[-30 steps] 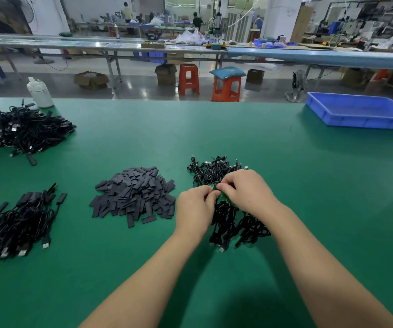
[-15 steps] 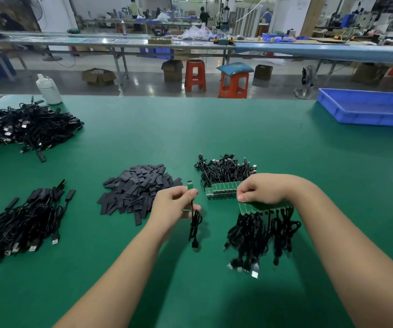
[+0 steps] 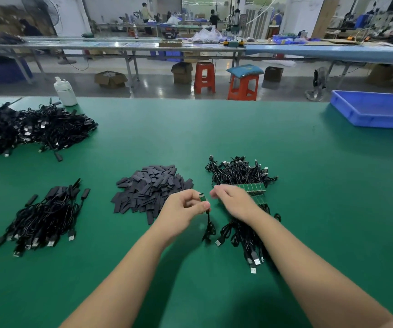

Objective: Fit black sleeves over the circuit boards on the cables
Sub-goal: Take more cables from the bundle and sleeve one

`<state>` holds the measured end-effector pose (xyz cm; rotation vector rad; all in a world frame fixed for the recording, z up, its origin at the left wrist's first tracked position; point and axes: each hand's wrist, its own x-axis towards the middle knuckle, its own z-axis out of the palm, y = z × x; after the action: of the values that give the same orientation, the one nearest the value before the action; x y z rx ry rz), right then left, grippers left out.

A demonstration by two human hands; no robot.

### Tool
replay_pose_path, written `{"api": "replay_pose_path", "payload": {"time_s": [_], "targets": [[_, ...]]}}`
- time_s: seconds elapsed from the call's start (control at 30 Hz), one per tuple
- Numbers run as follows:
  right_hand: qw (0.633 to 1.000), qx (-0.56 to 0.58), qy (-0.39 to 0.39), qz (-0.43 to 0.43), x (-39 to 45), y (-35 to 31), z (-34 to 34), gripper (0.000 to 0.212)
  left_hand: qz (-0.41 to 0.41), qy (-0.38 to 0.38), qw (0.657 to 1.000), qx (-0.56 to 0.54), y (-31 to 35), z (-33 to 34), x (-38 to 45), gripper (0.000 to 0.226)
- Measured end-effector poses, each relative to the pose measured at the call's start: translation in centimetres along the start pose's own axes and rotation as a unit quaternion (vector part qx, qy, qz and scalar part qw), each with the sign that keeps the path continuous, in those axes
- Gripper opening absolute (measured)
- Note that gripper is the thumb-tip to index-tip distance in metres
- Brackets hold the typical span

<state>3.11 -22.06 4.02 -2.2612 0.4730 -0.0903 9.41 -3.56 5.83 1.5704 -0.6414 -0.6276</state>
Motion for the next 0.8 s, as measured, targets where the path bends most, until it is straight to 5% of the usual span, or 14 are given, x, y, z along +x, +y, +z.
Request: {"api": "replay_pose_path", "payload": {"time_s": [0.1,0.2,0.53,0.63,0.8], "targets": [[0.941,0.291,-0.162,0.055,-2.1,-1.4,2.7,0.062,0.019,-0.018,0.999,-0.024,0.1,-0.7,-0.2,0.015],[0.878,0.427,-0.203,0.074,-3.6,-1.6,4.6,0.064,0.033,-0.029,0.999,-0.021,0.1,-1.7,-0.5,0.006],[0.953,0.274,-0.082,0.105,-5.0,-1.8,8.3,0.049,-0.029,-0.022,0.978,0.207,-2.4,-4.3,-1.6,0.013],[0.972,0.2,-0.093,0.075,-4.9,-1.8,8.6,0.042,-0.064,-0.026,0.978,0.195,-2.9,-4.8,-1.6,0.011],[0.956,0.261,-0.122,0.047,-4.9,-1.4,9.2,0.022,-0.087,-0.017,0.988,0.13,-3.4,-4.8,-1.7,0.011]]}}
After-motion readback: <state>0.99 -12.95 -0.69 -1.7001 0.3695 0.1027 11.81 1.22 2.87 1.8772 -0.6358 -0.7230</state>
